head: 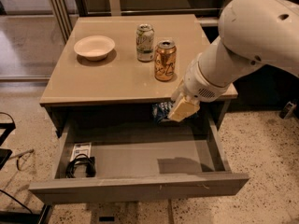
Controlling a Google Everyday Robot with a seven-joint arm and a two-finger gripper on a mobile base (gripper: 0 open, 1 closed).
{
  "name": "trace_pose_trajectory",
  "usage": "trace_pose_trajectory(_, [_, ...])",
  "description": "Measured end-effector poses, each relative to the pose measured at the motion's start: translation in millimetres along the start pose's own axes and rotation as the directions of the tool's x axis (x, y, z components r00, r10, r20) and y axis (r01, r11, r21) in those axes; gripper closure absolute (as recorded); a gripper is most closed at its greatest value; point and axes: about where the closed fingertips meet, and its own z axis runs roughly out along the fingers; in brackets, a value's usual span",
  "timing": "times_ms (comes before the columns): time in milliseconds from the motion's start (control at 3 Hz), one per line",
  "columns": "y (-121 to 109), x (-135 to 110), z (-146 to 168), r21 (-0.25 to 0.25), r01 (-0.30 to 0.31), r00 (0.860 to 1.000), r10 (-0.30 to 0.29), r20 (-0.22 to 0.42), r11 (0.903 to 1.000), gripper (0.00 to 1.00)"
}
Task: Pick rxbar blueberry from top drawer and place on counter
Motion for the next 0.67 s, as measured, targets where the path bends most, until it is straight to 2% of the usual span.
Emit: trace_pose_trajectory(667, [-48.5, -3.7, 0.6, 0.054, -0.005, 1.0, 0.005, 0.009, 0.9985, 1.0])
